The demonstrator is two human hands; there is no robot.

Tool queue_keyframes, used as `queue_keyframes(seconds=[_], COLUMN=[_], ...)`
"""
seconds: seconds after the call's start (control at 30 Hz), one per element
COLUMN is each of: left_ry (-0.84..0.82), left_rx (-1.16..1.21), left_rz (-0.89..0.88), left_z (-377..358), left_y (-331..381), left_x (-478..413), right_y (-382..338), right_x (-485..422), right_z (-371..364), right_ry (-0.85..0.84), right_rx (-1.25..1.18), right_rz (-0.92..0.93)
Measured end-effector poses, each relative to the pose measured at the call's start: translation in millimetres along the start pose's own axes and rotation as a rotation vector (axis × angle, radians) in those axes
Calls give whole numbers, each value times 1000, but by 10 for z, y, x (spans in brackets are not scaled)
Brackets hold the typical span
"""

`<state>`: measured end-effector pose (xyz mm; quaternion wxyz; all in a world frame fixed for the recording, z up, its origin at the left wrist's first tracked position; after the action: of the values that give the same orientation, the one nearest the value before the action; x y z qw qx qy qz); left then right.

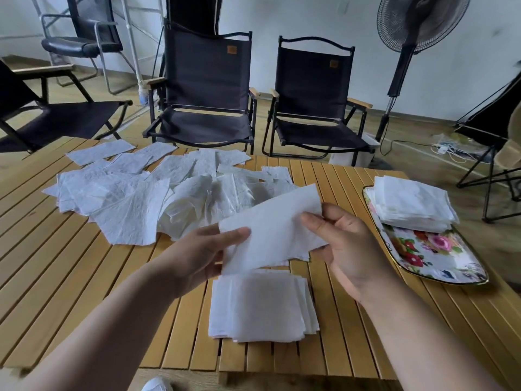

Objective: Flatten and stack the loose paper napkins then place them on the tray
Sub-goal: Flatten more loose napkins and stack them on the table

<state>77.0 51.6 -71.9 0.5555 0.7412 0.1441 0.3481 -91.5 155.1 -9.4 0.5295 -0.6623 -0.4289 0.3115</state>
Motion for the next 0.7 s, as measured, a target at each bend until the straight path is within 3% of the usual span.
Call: queue_keyframes(seconds=[0.13, 0.27, 0.37, 0.47, 0.53, 0.63, 0.7], left_ry=[31, 102, 53, 21, 46, 189, 297], left_rx=[-62, -525, -847, -1036, -1186, -1272, -1244], left_rz=[22, 109, 183, 204, 225, 159, 101], left_z=[38, 211, 182, 110, 126, 203, 268], left_y=[-53, -261, -394, -423, -400, -288, -189], left_x=[62, 47, 28, -11, -27, -86, -92], right_y=[205, 540, 668, 775, 775, 625, 630], right_x=[79, 156, 177, 129, 8, -236, -356], right_z=[219, 299, 302, 392, 487, 548, 491], right_ry=[65, -103, -188, -155, -58, 152, 168], right_rx=[338, 733, 1029, 1181, 1243, 1202, 1128], right_rz=[-245, -565, -654, -705, -639, -310, -141])
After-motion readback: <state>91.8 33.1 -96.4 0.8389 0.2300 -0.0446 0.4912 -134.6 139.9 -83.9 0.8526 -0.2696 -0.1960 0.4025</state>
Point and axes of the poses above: each hand's wrist, its own x-axis away from the middle knuckle, its own z-axis out of the back of the hand, y = z × x, the point moved 9 cm from there along -x, towards the middle knuckle, and after that the axes turned 6 degrees about -x, right-handed, at the moved point
